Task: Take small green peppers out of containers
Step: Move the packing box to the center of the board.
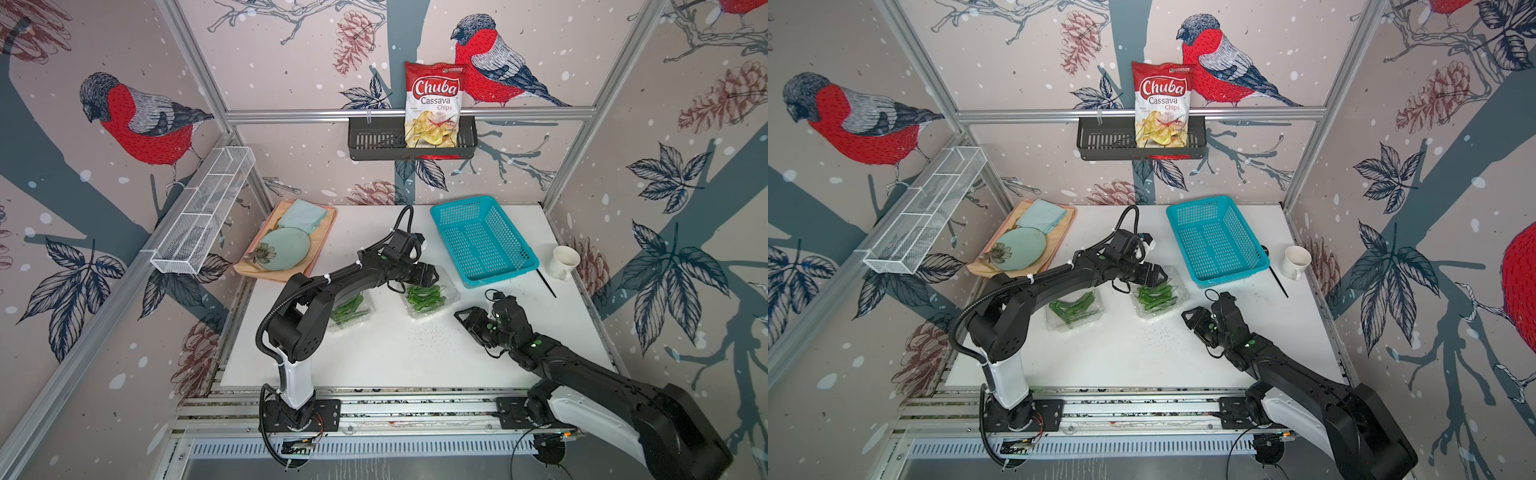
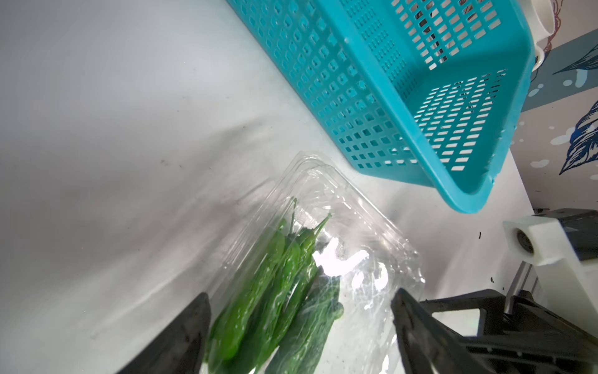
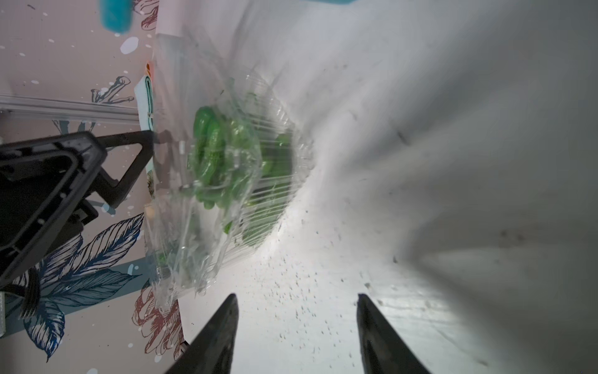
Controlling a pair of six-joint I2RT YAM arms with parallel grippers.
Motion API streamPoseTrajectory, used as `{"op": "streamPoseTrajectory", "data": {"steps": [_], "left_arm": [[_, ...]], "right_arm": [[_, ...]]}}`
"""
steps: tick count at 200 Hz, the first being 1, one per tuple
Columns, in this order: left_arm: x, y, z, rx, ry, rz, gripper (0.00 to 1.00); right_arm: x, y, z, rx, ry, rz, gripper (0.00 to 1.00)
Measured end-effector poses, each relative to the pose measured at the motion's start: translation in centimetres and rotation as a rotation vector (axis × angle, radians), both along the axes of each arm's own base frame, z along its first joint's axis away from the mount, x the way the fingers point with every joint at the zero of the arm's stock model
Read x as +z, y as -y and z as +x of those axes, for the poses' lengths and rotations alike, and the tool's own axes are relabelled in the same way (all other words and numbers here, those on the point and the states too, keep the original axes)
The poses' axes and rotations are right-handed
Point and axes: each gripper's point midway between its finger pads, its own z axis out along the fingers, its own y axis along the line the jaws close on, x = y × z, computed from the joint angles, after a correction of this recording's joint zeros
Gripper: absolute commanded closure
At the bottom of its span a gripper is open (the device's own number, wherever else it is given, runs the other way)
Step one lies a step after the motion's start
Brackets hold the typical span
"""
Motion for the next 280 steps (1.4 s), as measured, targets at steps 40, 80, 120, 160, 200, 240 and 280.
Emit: {"op": "streamPoseTrajectory", "data": {"steps": [40,80,120,160,200,240,280], "left_arm": [[-0.2,-0.1,-0.4,0.001,-0.012,0.001,0.18],[0.0,-0.1,-0.4,-0.002,-0.012,0.002,0.29],[-0.2,-0.3,-0.7,-0.025,-0.003,0.020,0.39],[-0.1,-0.5,-0.9,-0.038,0.003,0.029,0.49],[-0.3,-0.7,-1.3,-0.046,-0.001,0.034,0.49],[-0.3,-1.0,-1.9,-0.048,-0.008,0.026,0.47],[-0.3,-1.2,-2.2,-0.031,0.001,0.035,0.40]], "right_arm": [[-0.2,0.1,0.4,-0.030,0.006,0.013,0.45],[-0.1,-0.7,1.5,-0.026,0.009,0.016,0.46],[-0.2,-1.8,2.5,-0.006,0.000,0.005,0.48],[-0.2,-3.1,3.6,0.024,-0.005,-0.014,0.52],[0.0,-3.5,4.3,0.030,0.001,-0.019,0.51],[0.3,-3.9,4.7,0.036,0.016,-0.015,0.54],[-0.4,-3.9,4.8,0.031,-0.035,-0.065,0.63]]}}
